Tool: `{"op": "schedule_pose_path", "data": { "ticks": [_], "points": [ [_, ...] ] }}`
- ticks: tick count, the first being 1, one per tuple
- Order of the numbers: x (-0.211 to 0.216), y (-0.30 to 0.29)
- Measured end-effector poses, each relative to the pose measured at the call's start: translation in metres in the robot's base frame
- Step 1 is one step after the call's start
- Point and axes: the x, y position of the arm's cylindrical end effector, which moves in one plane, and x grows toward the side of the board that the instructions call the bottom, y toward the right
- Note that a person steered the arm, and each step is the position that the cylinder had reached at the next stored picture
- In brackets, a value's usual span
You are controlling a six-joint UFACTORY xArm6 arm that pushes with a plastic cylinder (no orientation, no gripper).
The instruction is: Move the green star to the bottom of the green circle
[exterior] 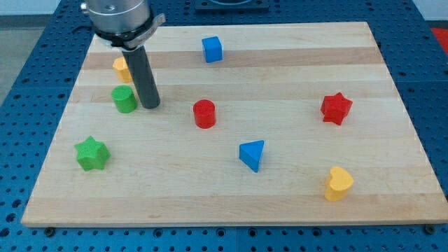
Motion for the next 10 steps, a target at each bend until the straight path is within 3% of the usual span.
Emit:
{"op": "schedule_pose_path", "data": {
  "ticks": [1, 3, 4, 8, 9, 10],
  "points": [
    [-0.02, -0.014],
    [-0.015, -0.048],
    [-0.007, -0.006],
    [0.162, -0.046],
    [0.188, -0.087],
    [0.164, -0.092]
  ]
}}
